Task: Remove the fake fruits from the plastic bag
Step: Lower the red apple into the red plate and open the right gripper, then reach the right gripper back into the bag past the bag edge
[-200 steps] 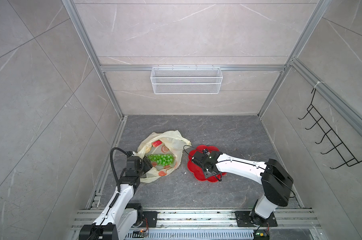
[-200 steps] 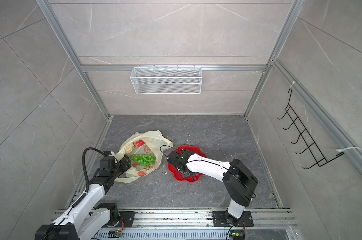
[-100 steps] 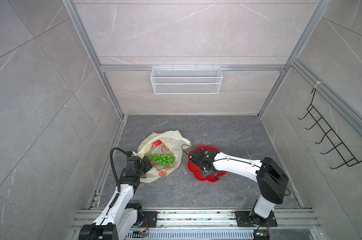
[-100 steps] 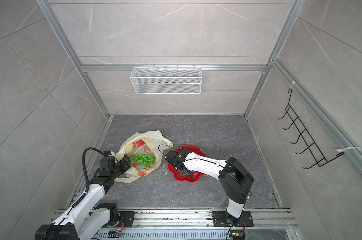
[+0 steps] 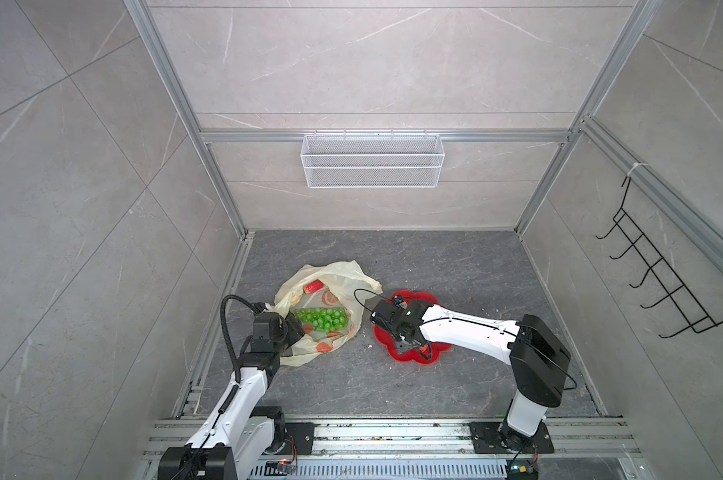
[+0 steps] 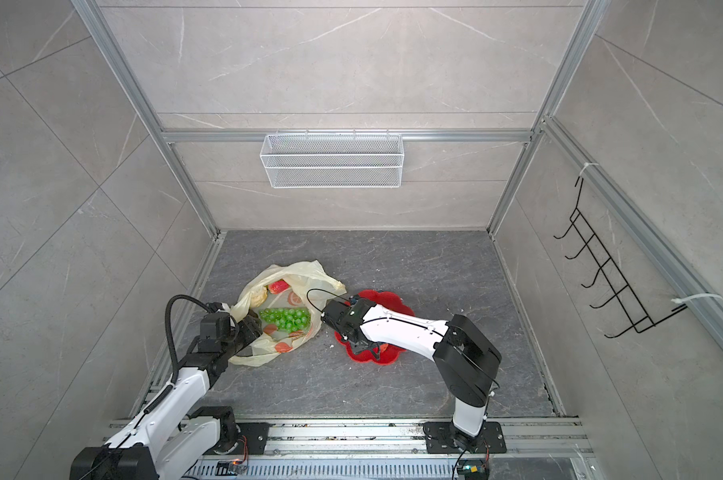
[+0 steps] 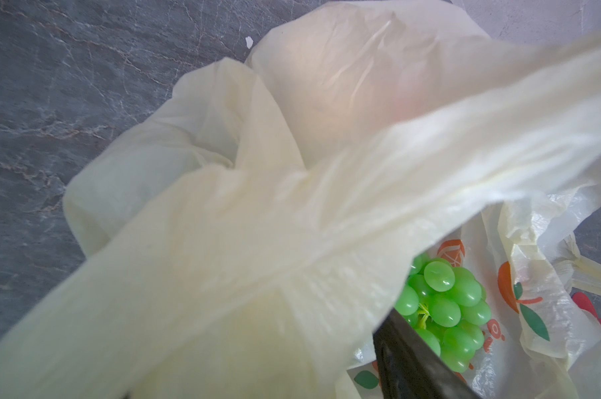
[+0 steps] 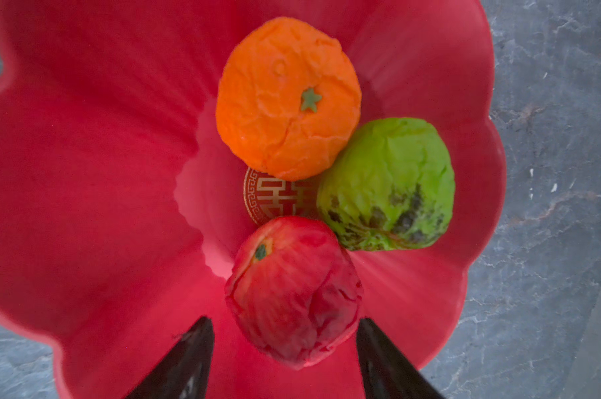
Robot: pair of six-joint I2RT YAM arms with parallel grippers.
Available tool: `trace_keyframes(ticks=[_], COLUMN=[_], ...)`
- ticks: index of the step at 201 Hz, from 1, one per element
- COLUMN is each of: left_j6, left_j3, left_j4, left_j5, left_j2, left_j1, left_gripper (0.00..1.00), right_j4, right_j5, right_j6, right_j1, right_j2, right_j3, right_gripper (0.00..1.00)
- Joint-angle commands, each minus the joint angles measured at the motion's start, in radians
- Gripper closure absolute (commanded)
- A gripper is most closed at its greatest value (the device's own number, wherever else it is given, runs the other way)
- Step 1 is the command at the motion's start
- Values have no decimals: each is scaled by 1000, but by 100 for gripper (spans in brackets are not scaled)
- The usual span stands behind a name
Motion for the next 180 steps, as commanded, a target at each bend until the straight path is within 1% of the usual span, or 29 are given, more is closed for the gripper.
trace_keyframes(ticks=[1, 47, 72, 87, 107, 118, 135, 155, 180], left_j6=[1, 1, 4, 4, 5, 6, 7, 7, 14], left_j3=[19, 17, 18, 22, 19, 17, 15, 11, 7], left_j4=[13, 15, 20, 18, 16, 16, 13, 5, -5], left_j5=[-11, -6, 2, 2, 1, 1, 4, 0, -6], left_j2=[5, 2, 6, 7, -4, -13, -26, -50, -86], left_j1=[7, 7, 7, 7, 7, 6, 7, 6, 7], left_gripper=[30, 31, 32, 34, 35, 35, 37, 41, 51], right_j4=[-29, -18, 43, 134, 287, 388, 487, 496, 500], right_j5=[14, 23, 15, -27, -130, -189, -258, -298, -295], right_j6=[-4, -2, 0, 3, 15, 22, 23, 13, 8], right_j1=[10, 48, 72, 78, 81, 81, 84, 84, 83], right_j2=[-35, -101, -139, -159, -165, -150, -98, 6, 121], right_j3=[34, 61, 83, 78, 68, 67, 101, 211, 330], right_gripper=[32, 32, 33, 33, 33, 33, 34, 34, 33])
